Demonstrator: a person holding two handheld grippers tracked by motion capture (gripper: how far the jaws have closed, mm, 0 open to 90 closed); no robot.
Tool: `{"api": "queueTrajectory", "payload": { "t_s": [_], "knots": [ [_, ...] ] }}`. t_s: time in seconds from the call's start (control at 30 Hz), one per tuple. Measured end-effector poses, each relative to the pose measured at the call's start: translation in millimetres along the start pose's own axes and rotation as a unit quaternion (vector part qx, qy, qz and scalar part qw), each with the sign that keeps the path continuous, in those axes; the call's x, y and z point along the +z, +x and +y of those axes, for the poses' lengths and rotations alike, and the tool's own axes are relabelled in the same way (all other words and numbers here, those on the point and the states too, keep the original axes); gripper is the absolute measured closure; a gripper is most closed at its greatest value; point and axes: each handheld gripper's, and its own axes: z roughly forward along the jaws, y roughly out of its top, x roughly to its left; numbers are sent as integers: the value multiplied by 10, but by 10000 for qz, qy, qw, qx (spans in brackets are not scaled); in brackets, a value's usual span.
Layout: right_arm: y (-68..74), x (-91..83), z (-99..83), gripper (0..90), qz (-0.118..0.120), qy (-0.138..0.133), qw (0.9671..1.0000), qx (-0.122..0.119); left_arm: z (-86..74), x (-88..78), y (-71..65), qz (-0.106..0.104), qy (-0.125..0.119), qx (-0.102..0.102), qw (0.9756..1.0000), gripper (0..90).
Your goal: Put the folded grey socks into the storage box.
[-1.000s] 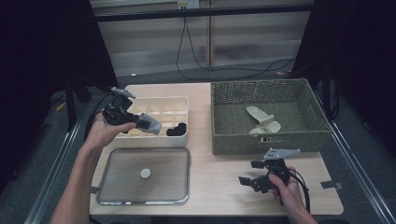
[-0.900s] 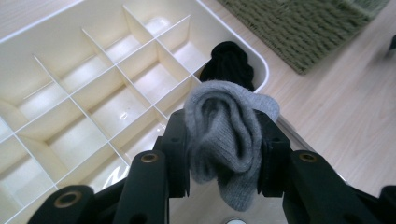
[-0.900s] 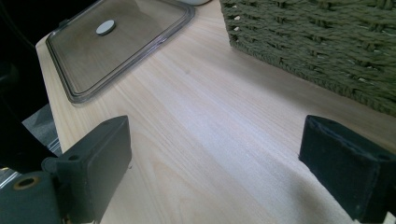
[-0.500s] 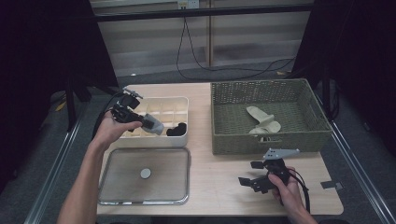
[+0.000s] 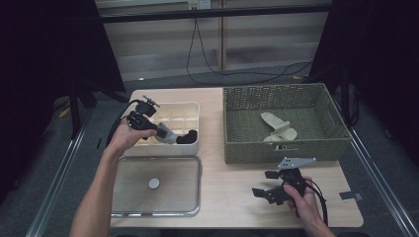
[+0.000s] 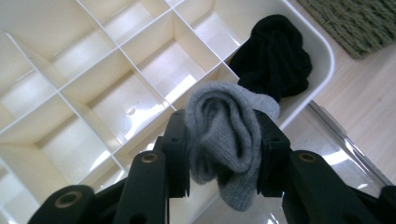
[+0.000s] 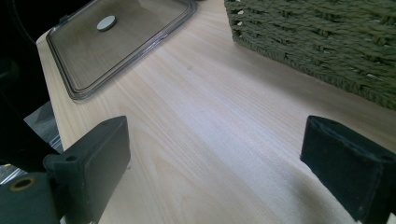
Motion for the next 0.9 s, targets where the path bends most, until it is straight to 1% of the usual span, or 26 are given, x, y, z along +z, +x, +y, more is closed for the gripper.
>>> {"api": "queueTrajectory", "payload": {
  "t_s": [0.03,0.07,0.13,0.27,0.37,0.4,0.47,0.5,0.53,0.6,0.67,0.73,0.87,0.9],
  "knots": [
    [-2,4,0,79,-1,1,10000,-16,10,46,5,13,46,3,10000,635],
    [2,7,-1,79,8,2,10000,-7,22,109,23,12,145,5,9999,636],
    [7,5,-2,78,9,15,10000,4,22,127,29,-2,120,-26,9999,636],
    [4,15,-5,77,21,42,10000,-3,32,156,25,-35,138,-14,9999,636],
    [8,19,-6,72,20,65,10000,19,33,205,10,-71,209,3,9998,637],
    [12,21,-6,71,35,66,10000,16,39,237,-11,-75,260,50,9996,637],
    [15,22,-6,71,37,73,10000,14,44,254,-30,-106,260,41,9996,637],
    [12,27,-6,71,46,62,10000,-8,51,261,-38,-79,347,114,9993,638],
    [13,29,-6,71,45,70,10000,-2,56,276,-42,-70,335,132,9993,639],
    [12,34,-4,71,46,69,10000,-8,59,300,-38,-87,395,143,9991,640],
    [16,33,-4,70,43,91,9999,5,53,317,-27,-116,361,59,9993,641],
    [16,35,-4,67,41,93,9999,8,54,330,-23,-142,364,17,9992,643],
    [18,37,-4,67,46,101,9999,12,70,389,-50,-140,468,75,9988,644],
    [19,37,-4,66,50,99,9999,11,74,403,-53,-170,512,73,9985,645]
  ]
}}
